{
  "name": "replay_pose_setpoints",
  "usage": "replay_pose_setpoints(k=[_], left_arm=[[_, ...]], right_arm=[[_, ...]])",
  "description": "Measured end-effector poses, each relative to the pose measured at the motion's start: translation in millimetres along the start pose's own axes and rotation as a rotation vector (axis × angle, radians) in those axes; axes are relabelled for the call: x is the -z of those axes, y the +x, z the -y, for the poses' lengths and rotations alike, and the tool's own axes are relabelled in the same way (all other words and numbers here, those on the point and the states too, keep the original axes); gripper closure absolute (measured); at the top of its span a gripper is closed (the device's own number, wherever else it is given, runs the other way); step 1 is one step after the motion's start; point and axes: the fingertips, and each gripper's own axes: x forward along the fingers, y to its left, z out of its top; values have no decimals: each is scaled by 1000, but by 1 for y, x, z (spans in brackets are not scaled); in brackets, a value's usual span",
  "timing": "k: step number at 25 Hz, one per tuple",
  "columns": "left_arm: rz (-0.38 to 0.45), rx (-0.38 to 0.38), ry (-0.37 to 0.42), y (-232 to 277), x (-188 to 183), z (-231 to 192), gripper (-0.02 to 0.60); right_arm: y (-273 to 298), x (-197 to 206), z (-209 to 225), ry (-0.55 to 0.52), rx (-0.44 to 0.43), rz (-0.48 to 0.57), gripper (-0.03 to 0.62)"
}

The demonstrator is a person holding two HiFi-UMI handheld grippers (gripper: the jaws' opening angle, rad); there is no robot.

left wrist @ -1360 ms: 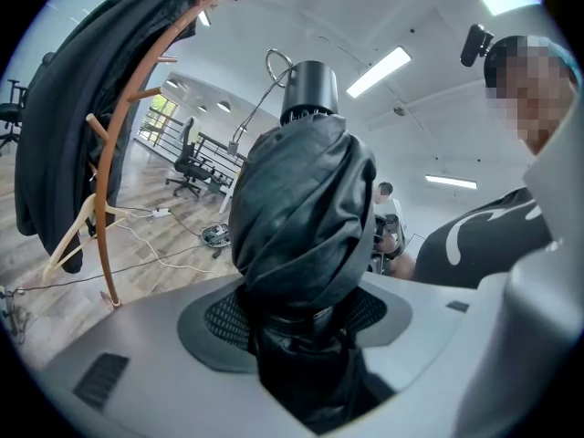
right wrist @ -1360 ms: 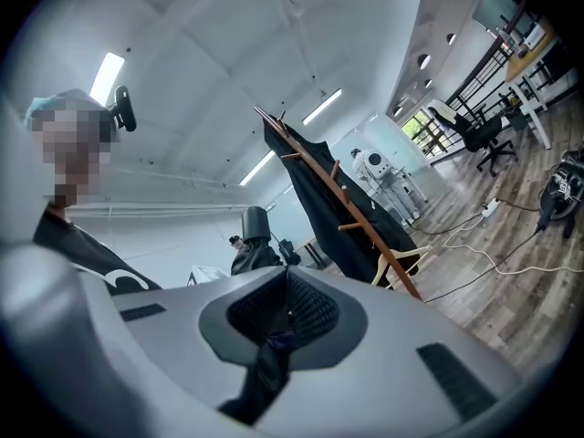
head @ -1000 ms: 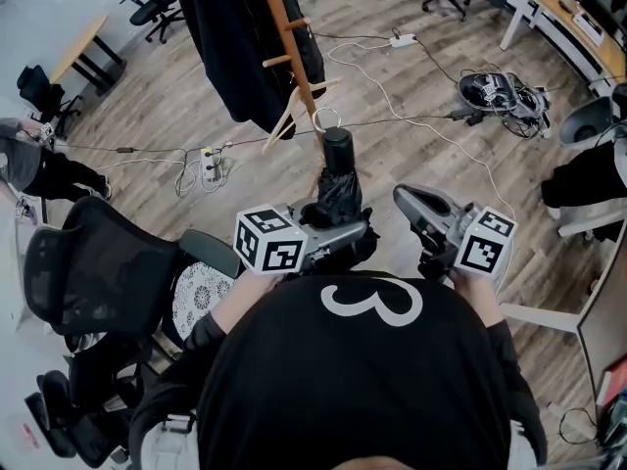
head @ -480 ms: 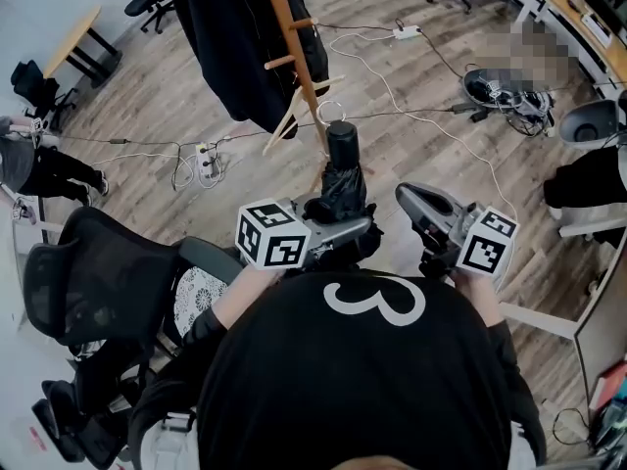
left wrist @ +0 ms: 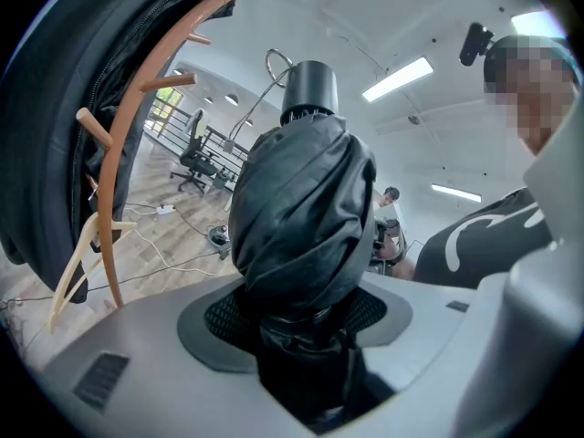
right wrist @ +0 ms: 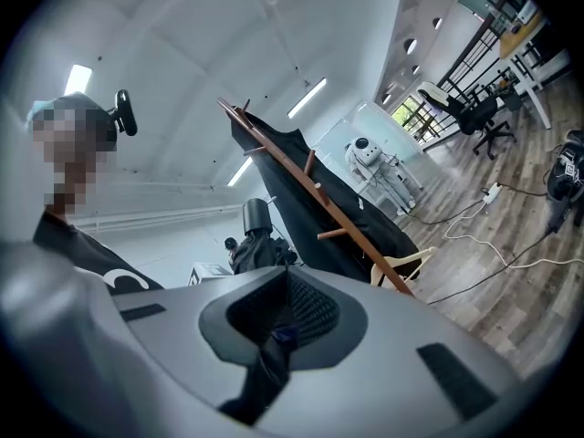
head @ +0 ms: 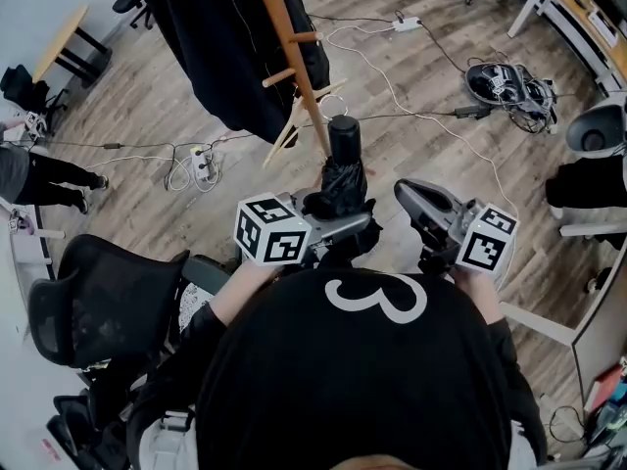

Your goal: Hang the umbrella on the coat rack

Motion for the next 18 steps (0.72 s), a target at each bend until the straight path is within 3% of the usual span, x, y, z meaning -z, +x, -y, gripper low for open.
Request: replay_pose_setpoints(k=[18], left_arm=[[-31,20,-3,6,-47,-80,316]], right_arm=[[57,-25,51,31,52,-9,566]])
